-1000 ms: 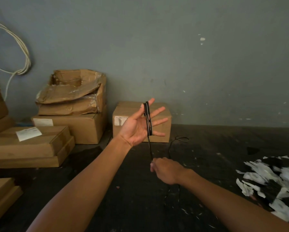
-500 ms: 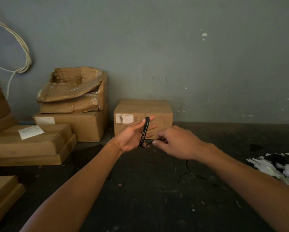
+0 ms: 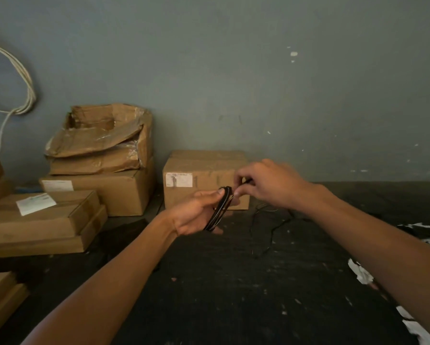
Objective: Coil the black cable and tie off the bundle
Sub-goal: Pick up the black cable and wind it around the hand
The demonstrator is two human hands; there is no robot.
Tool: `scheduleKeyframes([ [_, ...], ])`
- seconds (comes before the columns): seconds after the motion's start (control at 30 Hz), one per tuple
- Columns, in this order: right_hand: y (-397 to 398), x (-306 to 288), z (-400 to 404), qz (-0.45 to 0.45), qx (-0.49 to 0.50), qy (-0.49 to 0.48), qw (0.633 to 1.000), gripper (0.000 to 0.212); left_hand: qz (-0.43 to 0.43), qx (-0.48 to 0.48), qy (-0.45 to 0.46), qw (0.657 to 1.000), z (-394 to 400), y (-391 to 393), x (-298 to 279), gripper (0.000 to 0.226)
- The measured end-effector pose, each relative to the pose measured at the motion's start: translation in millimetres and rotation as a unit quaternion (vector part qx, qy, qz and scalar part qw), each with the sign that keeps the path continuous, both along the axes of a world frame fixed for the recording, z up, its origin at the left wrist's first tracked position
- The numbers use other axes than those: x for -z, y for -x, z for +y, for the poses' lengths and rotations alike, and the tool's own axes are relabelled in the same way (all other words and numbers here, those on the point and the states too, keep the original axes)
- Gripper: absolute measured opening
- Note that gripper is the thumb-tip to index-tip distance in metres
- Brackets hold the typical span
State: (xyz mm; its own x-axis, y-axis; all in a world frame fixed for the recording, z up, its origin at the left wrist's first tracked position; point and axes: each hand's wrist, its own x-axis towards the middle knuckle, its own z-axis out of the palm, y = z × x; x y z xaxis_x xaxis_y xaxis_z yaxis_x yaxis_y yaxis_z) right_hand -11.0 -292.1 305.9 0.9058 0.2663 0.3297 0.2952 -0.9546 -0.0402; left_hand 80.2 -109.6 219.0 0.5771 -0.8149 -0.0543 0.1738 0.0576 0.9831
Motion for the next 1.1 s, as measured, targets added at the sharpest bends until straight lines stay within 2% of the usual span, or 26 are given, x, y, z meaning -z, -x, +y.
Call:
scheduleKeyframes([
  [0.07,-3.5,-5.9,-9.5,-0.03,0.006,-0.003,1.0,0.013,-0.014,0.038,-0.036,0.999,3.4,2.8,-3.1,0.045],
  [0.23,-6.8,-14.6,-24.8,-0.06,-0.032,-0.05,0.996,0.02,-0.007,0.092,-0.075,0.993,11.7,4.4,-3.5,0.047],
  [0.4,-8.6,-11.4,-19.5,-0.073,-0.106,-0.112,0.985,0.016,-0.011,0.064,-0.098,0.993,7.6,8.5,-4.4,0.038],
  [0.6,-14.2,-5.9,-27.3,-0.052,-0.105,-0.167,0.979,0.014,0.007,0.108,-0.062,0.992,8.8,10.5,-3.6,0.043],
  [0.77,-11.9,-3.2,-34.4,-0.052,-0.12,-0.214,0.968,0.013,0.018,0.104,-0.04,0.994,14.2,11.4,-4.8,0.045],
  [0.87,-13.4,-0.4,-32.8,-0.039,-0.126,-0.222,0.966,0.005,0.018,0.145,-0.049,0.988,15.1,14.7,-6.4,0.048],
  [1.1,-19.2,6.4,-28.7,-0.016,-0.141,-0.272,0.952,0.007,0.013,0.238,-0.062,0.969,12.5,23.1,-15.7,0.055],
])
